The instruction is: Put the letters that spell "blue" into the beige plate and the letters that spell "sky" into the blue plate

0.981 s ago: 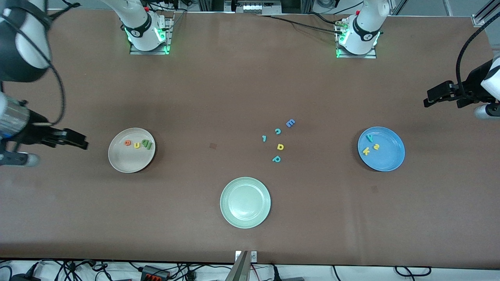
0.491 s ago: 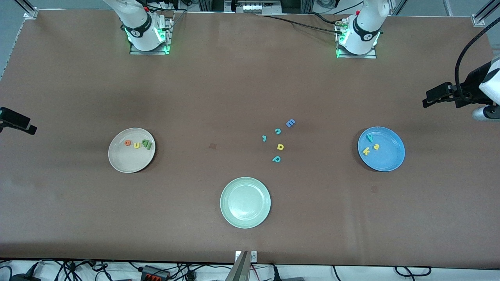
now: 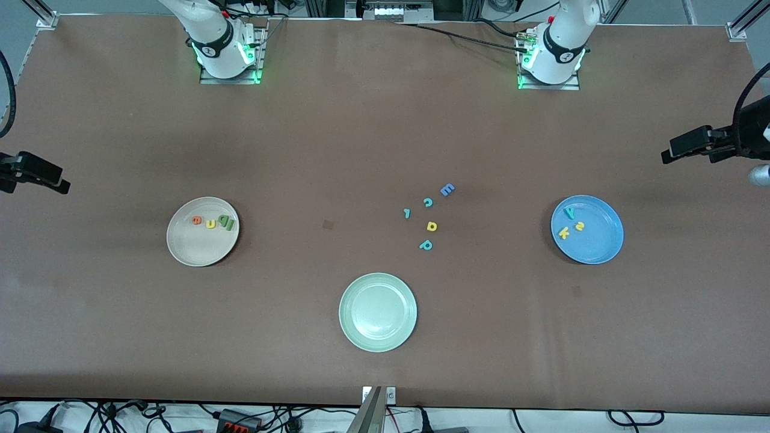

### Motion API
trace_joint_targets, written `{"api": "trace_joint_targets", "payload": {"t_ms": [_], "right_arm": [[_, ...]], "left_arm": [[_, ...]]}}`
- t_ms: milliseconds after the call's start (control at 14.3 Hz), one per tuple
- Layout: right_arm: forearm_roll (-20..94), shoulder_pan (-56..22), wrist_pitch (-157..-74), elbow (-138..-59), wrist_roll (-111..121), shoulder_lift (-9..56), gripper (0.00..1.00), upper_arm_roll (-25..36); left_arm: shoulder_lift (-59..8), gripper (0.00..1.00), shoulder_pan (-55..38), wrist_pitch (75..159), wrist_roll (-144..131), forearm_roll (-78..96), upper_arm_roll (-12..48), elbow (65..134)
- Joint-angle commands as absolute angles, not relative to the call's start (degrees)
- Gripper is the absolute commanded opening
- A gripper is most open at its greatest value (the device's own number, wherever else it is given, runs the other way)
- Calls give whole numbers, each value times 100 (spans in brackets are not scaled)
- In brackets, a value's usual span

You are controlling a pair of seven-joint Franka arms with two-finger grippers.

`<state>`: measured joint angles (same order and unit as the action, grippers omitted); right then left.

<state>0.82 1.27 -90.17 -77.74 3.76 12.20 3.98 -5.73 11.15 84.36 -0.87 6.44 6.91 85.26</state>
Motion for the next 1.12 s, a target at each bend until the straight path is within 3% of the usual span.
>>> {"api": "trace_joint_targets", "payload": {"t_ms": [0,491,1051], "right_arm": [[-141,185,-8833,-8225,10,871,100,264],[-132,185,-9712,-9754,106,-87,100,246],[-123,185,-9624,-9791,282,-167,100,220]], "left_arm": [[-580,100,1151,8332,-26,765,712,8429],[-580,100,1143,8235,-18,765,765,8437],[-659,100,556,8227,-254,133,791,8534]]}}
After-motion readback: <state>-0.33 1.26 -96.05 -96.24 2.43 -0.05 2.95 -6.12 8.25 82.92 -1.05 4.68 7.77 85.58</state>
